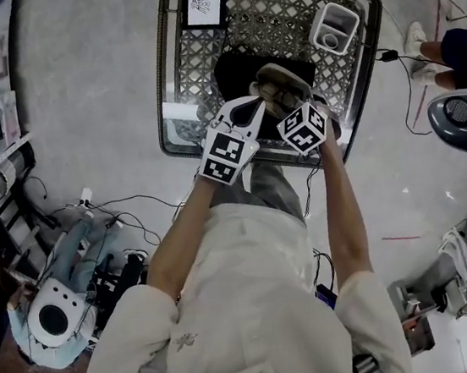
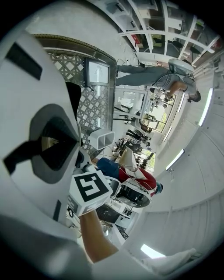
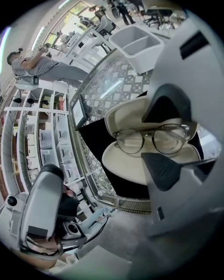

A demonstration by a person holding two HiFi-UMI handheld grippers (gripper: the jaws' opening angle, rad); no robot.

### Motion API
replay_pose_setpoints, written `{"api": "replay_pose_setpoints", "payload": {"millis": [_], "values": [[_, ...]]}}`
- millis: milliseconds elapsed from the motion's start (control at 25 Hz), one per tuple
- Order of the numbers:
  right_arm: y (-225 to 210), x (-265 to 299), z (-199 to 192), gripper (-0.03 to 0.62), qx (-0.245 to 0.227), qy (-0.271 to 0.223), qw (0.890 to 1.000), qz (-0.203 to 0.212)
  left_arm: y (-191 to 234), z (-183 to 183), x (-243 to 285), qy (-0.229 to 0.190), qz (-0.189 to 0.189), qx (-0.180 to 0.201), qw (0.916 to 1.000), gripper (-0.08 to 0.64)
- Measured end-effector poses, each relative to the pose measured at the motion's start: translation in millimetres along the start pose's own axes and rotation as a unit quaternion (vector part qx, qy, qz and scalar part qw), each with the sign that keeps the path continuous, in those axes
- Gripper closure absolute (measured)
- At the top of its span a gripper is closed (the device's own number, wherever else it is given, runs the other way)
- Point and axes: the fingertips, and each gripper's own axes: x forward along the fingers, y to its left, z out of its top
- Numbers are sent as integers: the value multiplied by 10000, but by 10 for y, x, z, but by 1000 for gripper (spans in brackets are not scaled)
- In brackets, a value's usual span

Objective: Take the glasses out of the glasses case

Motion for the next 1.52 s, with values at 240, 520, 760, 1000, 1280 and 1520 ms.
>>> {"api": "replay_pose_setpoints", "payload": {"millis": [240,520,760,1000,1280,1520], "values": [[-28,132,-81,357,-69,122,9999,-50,18,-53,-23,25,38,-37,10000,551],[-27,183,-67,360,-111,106,9999,-60,47,-103,-59,52,52,-79,9999,551],[-11,172,-87,379,-111,137,9998,-96,20,-125,-65,67,72,-79,9999,551],[-33,133,-7,407,-65,-41,9998,-206,73,-138,-85,65,125,-131,9998,551],[-38,-10,28,419,-49,-146,9995,-265,-61,-102,-102,52,111,-125,9998,551],[-32,-32,108,431,-22,-301,9988,-377,8,-111,-125,21,162,-97,9998,551]]}}
